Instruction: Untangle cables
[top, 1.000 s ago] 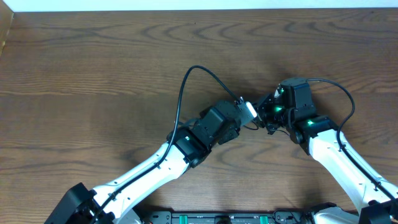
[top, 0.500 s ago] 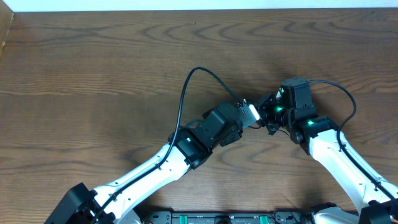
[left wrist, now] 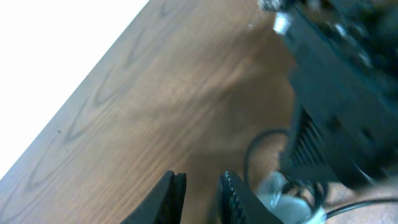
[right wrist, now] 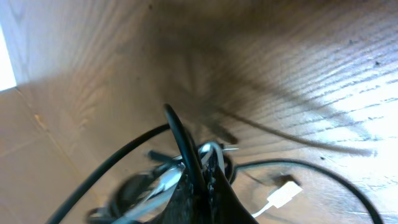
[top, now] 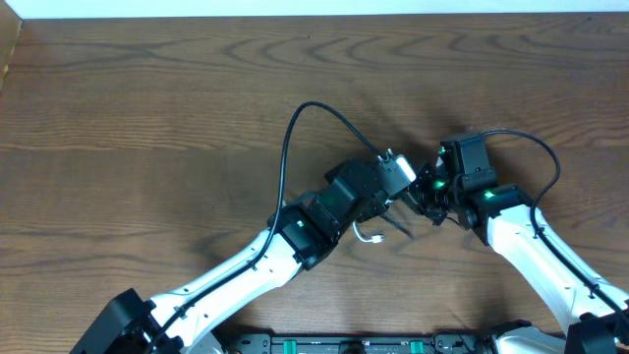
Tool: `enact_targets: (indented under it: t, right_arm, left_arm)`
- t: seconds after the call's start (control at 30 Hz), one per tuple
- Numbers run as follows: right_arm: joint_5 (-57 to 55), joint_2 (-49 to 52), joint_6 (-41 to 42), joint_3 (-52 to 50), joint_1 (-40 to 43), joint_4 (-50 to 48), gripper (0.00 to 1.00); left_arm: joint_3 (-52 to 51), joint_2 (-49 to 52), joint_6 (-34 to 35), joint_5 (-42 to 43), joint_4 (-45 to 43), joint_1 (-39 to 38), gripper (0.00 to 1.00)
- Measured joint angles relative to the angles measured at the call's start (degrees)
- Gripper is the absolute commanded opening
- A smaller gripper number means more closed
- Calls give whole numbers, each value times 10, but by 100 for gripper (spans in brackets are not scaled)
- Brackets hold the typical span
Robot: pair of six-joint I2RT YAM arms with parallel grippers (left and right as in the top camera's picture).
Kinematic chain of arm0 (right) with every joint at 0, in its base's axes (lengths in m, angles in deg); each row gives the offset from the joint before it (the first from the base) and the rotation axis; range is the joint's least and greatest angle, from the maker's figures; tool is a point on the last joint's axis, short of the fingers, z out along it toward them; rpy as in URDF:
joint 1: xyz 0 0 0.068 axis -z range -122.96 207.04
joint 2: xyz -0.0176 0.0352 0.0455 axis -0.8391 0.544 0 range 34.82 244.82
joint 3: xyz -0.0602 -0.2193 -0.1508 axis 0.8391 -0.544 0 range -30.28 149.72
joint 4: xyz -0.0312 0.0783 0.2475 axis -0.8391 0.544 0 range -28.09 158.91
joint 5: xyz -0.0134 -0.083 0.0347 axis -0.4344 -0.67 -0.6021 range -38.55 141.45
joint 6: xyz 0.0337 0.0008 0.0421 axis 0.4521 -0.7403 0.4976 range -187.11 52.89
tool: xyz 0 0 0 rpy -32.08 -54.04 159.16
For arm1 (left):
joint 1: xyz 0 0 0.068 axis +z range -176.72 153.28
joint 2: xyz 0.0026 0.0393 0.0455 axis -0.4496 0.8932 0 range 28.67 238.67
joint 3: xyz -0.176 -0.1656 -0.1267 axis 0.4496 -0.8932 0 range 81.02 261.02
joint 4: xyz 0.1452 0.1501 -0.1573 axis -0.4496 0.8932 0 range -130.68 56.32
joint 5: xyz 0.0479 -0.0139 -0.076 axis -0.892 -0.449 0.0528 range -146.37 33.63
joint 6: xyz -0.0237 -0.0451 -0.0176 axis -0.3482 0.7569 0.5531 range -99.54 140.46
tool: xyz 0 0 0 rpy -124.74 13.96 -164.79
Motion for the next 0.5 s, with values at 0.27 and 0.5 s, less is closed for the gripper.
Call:
enact_targets:
  t: [0.27, 0.5]
  right_arm:
    - [0, 1, -32, -2, -5, 9, 1]
    - [-7, 1, -40, -2, -5, 7, 1]
  left_arm:
    - [9, 0, 4, -17, 1, 3, 26]
    - [12, -2, 5, -19, 90, 4, 51]
